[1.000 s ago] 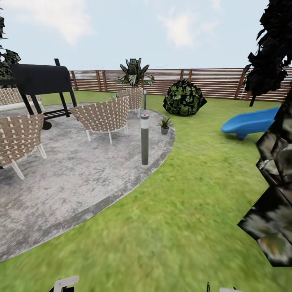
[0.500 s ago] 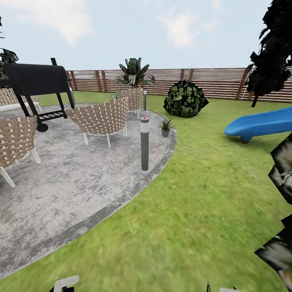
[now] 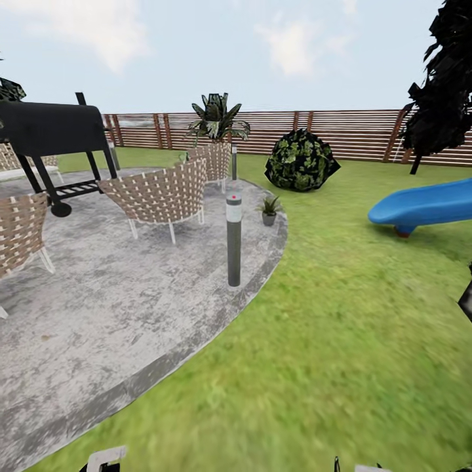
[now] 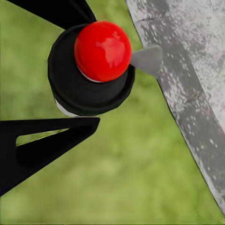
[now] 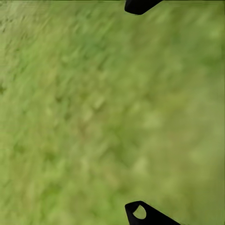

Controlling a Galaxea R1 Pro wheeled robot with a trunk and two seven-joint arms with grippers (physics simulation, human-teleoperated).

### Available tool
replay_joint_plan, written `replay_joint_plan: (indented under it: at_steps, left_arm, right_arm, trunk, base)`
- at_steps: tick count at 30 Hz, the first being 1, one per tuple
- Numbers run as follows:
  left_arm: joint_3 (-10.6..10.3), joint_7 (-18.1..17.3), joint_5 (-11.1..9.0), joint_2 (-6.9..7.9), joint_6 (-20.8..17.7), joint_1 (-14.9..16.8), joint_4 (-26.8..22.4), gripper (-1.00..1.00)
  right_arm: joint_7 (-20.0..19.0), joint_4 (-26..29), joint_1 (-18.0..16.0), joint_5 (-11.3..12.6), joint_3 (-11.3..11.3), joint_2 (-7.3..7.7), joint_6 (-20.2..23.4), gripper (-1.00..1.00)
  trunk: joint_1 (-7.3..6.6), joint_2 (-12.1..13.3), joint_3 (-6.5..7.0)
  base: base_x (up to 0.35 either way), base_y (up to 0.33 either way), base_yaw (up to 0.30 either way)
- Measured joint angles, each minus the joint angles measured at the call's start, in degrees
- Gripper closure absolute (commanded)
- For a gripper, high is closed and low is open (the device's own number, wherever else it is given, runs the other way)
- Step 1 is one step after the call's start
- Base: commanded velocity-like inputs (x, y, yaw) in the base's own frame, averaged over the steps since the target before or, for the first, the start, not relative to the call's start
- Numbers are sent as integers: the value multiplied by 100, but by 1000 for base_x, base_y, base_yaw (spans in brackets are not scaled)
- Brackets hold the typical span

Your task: Pick up the pesticide atomizer in the garden and spray insectifuge to fully cover both potted plants in the garden.

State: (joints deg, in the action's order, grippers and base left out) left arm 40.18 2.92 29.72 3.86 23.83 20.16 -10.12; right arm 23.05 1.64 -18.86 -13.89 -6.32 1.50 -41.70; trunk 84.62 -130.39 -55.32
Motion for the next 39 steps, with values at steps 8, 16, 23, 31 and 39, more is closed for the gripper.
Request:
replay_joint_plan:
  at_steps: [8, 16, 23, 31, 39]
  left_arm:
    - [0, 0, 0, 0, 0, 0, 0, 100]
    - [0, 0, 0, 0, -1, 0, 0, 100]
    - [0, 0, 0, 0, -1, 0, 0, 100]
    - [0, 0, 0, 0, 0, 0, 0, 100]
    - [0, 0, 0, 0, 0, 1, 0, 100]
  right_arm:
    - [-7, -6, 0, -7, 0, 9, 0, -100]
    - [-7, 0, 0, -9, -1, 12, 0, -100]
    - [1, 0, 0, -1, 0, 6, 0, -100]
    - [2, 0, 0, 0, 0, 0, 0, -100]
    - [3, 1, 1, 7, -1, 0, 1, -100]
  trunk:
    - [0, 0, 0]
    - [0, 0, 0]
    - [0, 0, 0]
    - [0, 0, 0]
    - [0, 0, 0]
  base:
    - [341, 0, 0]
    - [340, 0, 0]
    - [340, 0, 0]
    - [340, 0, 0]
    - [341, 33, -130]
